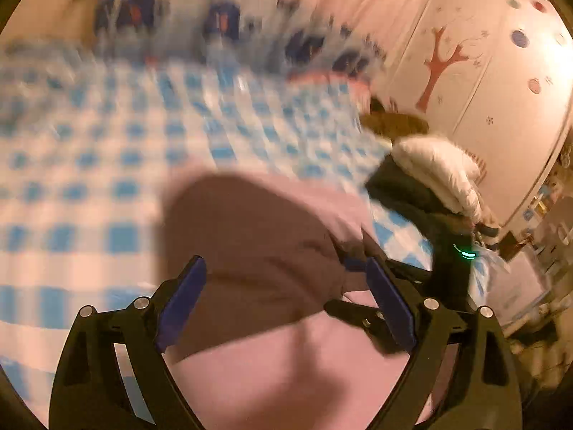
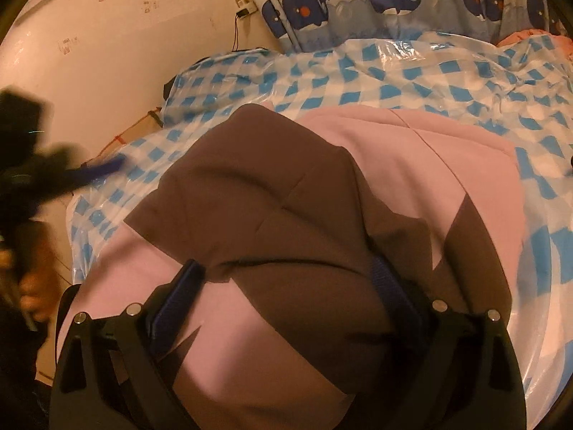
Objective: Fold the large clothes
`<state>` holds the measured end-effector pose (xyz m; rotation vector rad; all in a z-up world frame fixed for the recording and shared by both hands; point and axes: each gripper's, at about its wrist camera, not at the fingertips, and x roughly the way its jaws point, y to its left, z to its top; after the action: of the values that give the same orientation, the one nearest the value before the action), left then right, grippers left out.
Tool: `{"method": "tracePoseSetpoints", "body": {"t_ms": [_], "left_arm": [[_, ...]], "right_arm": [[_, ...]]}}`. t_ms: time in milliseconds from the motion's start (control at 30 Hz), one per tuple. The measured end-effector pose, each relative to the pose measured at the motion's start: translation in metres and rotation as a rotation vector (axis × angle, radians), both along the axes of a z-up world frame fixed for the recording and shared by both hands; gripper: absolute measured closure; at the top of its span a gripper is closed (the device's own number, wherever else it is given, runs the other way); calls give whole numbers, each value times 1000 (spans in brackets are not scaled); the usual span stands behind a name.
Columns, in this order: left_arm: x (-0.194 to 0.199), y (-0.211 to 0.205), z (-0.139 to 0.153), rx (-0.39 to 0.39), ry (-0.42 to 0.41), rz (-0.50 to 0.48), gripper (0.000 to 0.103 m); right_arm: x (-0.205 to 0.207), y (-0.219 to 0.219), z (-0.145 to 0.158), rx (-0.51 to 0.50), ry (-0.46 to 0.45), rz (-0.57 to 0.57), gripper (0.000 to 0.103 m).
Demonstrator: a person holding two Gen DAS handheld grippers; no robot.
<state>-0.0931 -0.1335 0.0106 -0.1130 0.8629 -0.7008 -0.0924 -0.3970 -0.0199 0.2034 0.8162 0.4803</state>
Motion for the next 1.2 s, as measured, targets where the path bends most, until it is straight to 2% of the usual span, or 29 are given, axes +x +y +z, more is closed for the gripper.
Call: {"method": "tracePoseSetpoints", "body": {"t_ms": [33,67,100,200,267,300,333,400,467,533,567,633,667,767,867,967,1033,1100,1133,1200], "left_arm": [[10,-12,-17,63,27,-9,17],[13,-28,-37,161,14,-16,15],[16,-33,-45,168,4,-5,13],[24,-30,-59,126,64,-8,11],[28,-32,-57,146,54,-16,11],[24,-36,-55,188,37,-16,11],[28,-31,-44,191,27,-9,11],[25,-22,-25,139,29,12,11],[23,-22,-7,103,22,15,11],[10,-34,6,87,-3,0,11],[1,-41,11,71,-21,-22,11],[-15,-59,16,51,-57,-105,11],[-19,-71,11,88,-72,-125,11],[-19,-106,-27,278,-137,-118,7],[-5,-113,-46,275,-118,-110,6],[-6,-123,-54,328,-159,-98,6],[-7,-121,-50,322,-163,-93,6],[-9,-112,-37,288,-164,-89,6],[-11,-106,-29,263,-156,-92,6],[-16,-79,-1,160,-146,-85,6]], "right_arm": [[0,-1,-2,-4,-9,-1,13],[2,-1,-5,-16,-15,-2,13],[4,1,-10,-46,-19,10,13],[11,7,-14,-93,-9,36,13],[13,8,-7,-122,34,66,13],[8,5,6,-126,52,54,13],[1,0,15,-120,64,43,13],[-27,-6,44,-140,61,45,11],[-55,-6,60,-152,63,89,7],[-67,-1,53,-232,122,84,7],[-70,-1,38,-271,194,62,7],[-69,-8,13,-229,271,37,7],[-68,-12,-4,-182,293,32,6],[-66,-17,-20,-134,296,11,6],[-63,-21,-31,-131,275,-28,6],[-63,-25,-37,-103,273,-50,6],[-70,-25,-30,-103,256,-67,6],[-77,-33,-20,-30,270,-88,6],[-79,-37,-16,3,274,-98,6],[-85,-40,-5,72,253,-109,6]]}}
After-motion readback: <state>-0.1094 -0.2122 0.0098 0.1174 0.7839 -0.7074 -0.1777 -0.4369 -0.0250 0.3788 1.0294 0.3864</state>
